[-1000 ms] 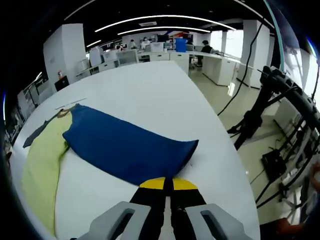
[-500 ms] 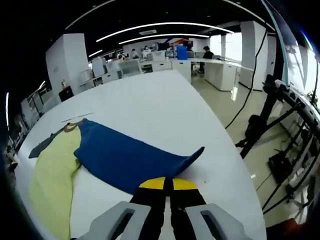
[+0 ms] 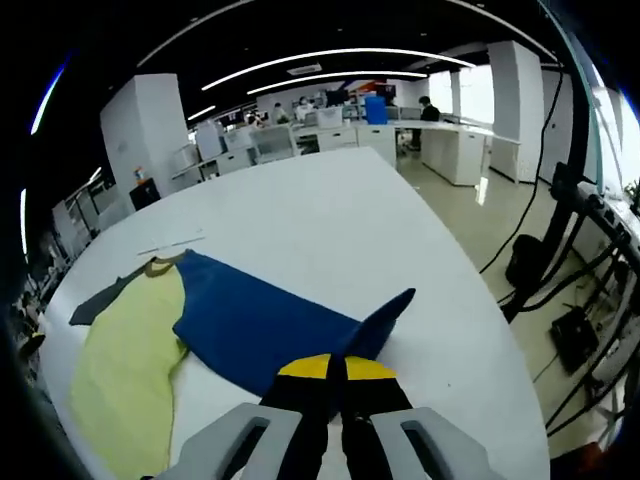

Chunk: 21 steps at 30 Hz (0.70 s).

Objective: Fold the garment on the visible template until the final outline fits inside the template.

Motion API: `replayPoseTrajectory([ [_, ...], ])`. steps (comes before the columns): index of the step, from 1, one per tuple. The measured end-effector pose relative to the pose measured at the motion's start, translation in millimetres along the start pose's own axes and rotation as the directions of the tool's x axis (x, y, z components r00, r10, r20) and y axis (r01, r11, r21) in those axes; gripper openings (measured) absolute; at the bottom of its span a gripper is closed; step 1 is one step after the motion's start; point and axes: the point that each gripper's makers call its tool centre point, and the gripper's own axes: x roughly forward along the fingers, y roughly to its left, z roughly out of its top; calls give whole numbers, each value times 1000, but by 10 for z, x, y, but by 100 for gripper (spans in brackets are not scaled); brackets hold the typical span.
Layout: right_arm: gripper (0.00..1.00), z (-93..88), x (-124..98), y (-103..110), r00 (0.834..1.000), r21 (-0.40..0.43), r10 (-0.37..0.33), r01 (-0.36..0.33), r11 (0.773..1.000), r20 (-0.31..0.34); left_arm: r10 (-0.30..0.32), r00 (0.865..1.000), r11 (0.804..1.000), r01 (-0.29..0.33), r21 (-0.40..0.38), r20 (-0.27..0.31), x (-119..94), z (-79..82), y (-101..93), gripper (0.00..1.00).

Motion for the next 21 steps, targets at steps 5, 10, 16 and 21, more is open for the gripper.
replayPoseTrajectory([
  [5,0,47,48,116,1000,1,23,-23,1000,10,1,1000,1000,-1,-1,0,-4,-2,-6,99],
  [10,0,88,94,237,999,-22,48,-48,999,13,0,1000,1000,0,-2,0,-4,-7,-8,99],
  [16,0,115,153,379,998,-46,69,-69,997,8,-7,1000,1000,7,4,-2,-6,-12,-23,99],
  [21,0,133,196,490,997,-70,83,-83,994,0,-11,1000,1000,11,7,9,-9,16,-36,99],
])
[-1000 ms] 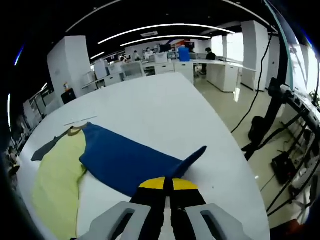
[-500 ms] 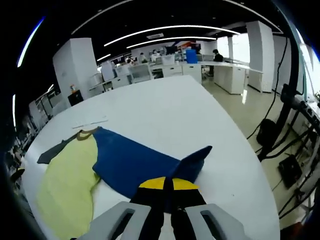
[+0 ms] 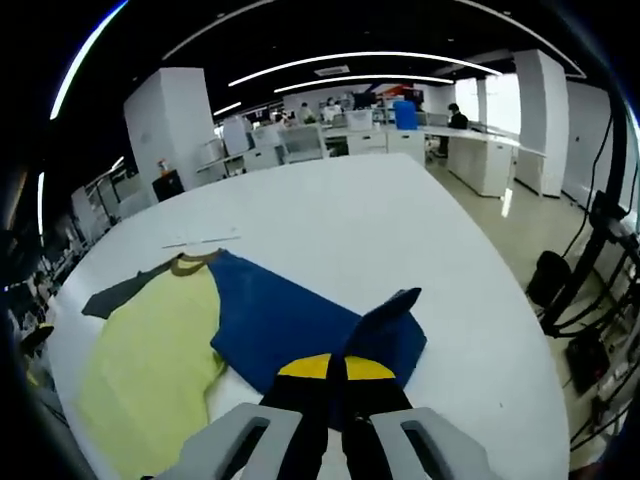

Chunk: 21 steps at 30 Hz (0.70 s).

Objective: Fold the garment on the visible template until the final outline fits inside the template.

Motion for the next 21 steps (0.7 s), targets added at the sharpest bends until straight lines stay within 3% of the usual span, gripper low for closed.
replayPoseTrajectory([
  [21,0,261,174,484,997,-83,71,-71,994,-5,-4,999,1000,4,2,36,-28,106,-17,99],
])
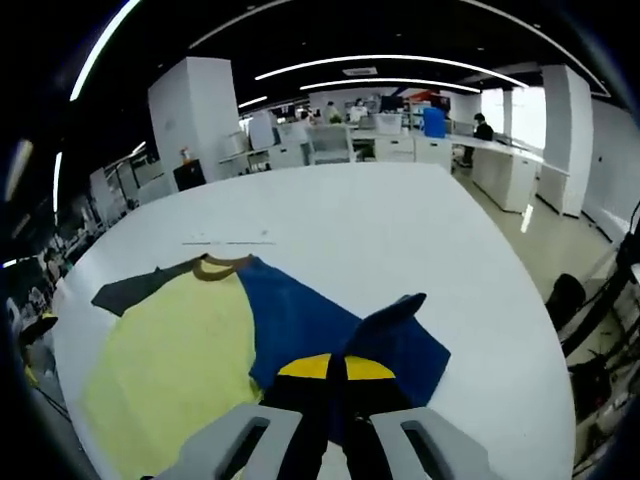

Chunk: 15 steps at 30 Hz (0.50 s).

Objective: Fold the garment on the visible template until the final outline fits inside the template.

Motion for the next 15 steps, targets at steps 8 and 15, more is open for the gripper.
replayPoseTrajectory([
  [8,0,69,100,188,999,-15,34,-34,999,-6,-6,1000,1000,6,4,4,6,7,-13,99],
  [15,0,124,183,337,998,-30,59,-60,998,-10,-8,1000,1000,8,-2,5,7,-4,-16,99],
])
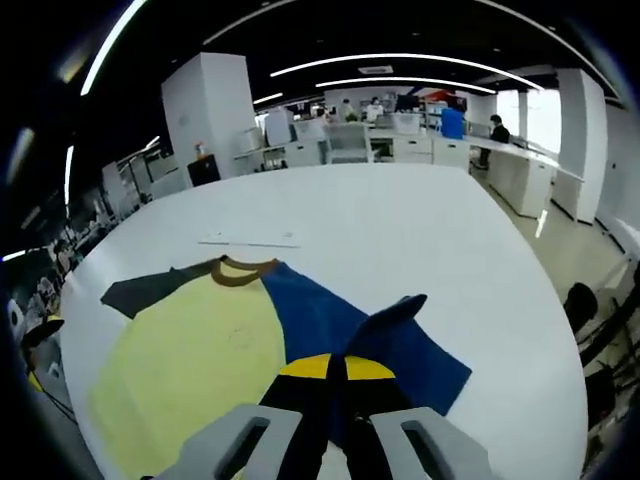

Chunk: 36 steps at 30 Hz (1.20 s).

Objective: Fold the garment on the visible template until the final outline fits inside the template.

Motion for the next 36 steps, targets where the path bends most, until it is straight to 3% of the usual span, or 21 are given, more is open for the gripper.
replayPoseTrajectory([
  [36,0,270,431,642,994,-76,104,-106,991,-33,-6,1000,1000,6,-1,-8,-10,-46,-6,99],
])
